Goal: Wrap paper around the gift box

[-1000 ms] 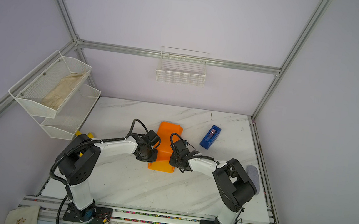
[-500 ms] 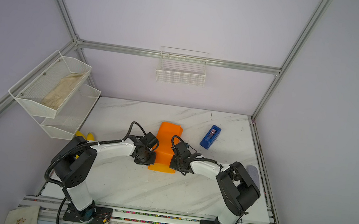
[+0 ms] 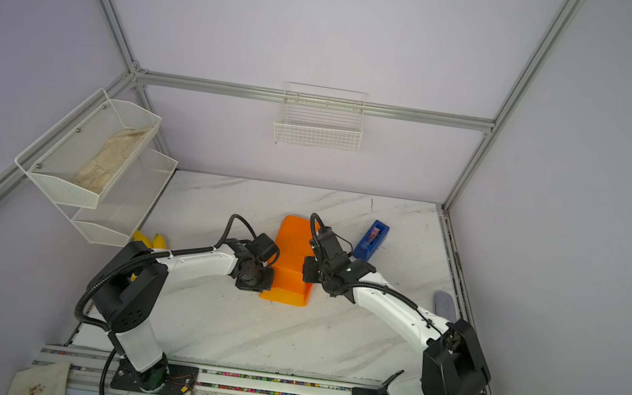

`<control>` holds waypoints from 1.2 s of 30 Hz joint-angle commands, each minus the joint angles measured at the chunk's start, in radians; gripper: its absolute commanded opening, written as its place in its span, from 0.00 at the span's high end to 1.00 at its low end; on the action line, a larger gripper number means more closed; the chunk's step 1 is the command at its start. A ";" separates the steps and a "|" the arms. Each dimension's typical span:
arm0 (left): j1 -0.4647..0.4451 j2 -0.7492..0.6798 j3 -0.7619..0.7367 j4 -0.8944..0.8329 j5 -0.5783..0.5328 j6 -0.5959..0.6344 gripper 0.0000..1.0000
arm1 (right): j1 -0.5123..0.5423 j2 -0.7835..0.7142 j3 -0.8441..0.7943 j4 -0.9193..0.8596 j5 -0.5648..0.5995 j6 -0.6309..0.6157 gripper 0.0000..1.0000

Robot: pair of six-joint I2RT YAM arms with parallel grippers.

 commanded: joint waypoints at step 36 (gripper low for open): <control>0.048 -0.102 -0.083 0.060 0.055 0.039 0.94 | 0.001 0.269 0.096 0.049 -0.321 -1.165 0.35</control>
